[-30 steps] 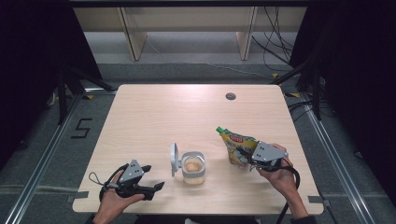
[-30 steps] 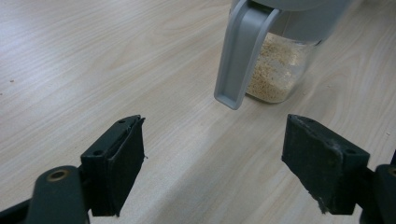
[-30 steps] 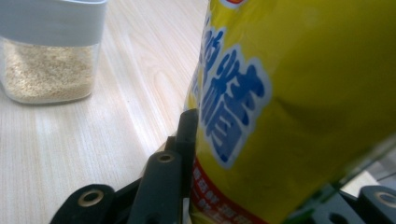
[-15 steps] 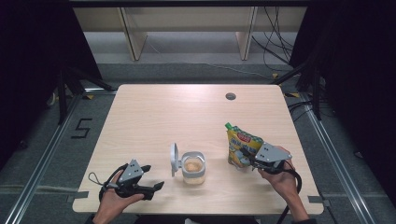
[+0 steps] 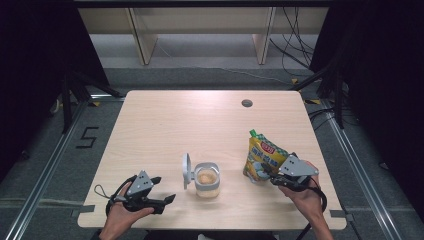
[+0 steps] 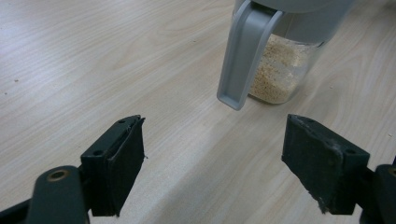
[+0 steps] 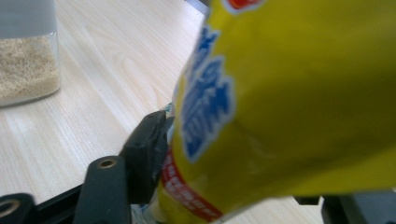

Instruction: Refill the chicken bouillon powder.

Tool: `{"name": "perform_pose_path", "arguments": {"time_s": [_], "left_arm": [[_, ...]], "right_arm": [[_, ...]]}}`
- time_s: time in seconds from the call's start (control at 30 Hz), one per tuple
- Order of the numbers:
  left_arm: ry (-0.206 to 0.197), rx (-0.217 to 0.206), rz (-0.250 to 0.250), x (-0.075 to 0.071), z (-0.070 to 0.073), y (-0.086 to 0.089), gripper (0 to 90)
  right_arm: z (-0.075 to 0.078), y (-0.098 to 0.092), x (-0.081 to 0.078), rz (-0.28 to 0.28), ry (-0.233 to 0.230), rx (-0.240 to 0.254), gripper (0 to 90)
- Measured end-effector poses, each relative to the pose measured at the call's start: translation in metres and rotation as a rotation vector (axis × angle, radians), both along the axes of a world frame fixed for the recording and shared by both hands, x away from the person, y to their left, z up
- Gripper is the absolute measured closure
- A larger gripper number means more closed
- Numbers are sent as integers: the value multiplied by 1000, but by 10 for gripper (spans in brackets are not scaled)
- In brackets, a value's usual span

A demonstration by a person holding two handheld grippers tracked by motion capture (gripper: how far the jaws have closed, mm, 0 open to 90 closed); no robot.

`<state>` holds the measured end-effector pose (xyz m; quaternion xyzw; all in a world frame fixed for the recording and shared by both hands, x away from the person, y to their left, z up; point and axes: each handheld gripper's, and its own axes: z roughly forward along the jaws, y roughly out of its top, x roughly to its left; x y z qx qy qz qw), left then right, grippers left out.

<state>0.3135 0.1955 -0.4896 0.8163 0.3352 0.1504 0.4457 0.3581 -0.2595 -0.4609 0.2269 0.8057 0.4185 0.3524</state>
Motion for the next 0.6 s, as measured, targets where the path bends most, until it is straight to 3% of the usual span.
{"name": "perform_pose_path", "arguments": {"time_s": [0.13, 0.3, 0.6], "left_arm": [[4, 4, -3, 0, 1, 0, 202], [3, 7, 0, -1, 1, 0, 202], [3, -2, 5, -1, 0, 0, 202]], "right_arm": [[1, -3, -4, -36, 22, 39, 377], [2, -4, -10, -34, 22, 21, 371], [7, -8, -23, -66, 57, 99, 322]]}}
